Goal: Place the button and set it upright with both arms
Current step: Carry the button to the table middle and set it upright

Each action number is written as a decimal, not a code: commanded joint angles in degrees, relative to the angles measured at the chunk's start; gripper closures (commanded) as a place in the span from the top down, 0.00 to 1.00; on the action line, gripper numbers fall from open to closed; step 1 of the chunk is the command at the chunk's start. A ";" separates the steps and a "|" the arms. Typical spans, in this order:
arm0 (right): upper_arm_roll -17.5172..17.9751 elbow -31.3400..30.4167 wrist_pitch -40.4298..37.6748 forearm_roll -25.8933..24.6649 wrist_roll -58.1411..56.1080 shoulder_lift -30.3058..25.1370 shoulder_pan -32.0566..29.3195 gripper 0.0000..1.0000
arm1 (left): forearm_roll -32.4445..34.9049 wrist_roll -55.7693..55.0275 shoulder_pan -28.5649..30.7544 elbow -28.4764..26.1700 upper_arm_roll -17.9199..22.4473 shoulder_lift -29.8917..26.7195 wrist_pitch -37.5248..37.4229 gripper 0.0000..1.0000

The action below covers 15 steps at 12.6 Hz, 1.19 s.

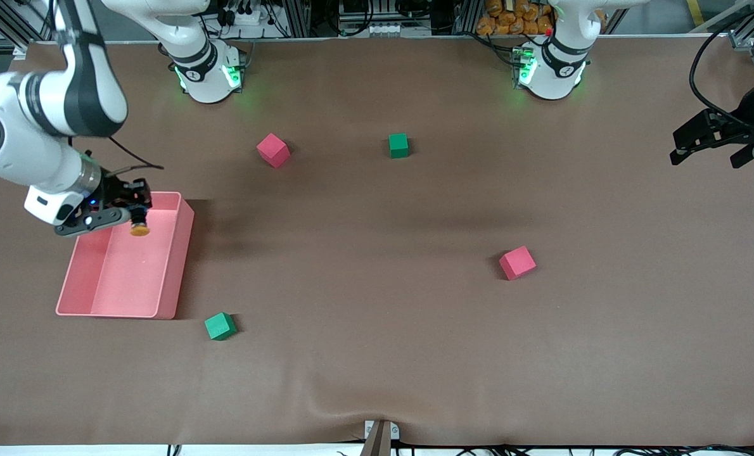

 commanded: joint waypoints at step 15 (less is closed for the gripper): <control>-0.33 42.45 15.56 4.93 57.10 43.30 40.65 0.01 | -1.06 1.45 0.46 0.86 -0.28 1.33 0.04 1.00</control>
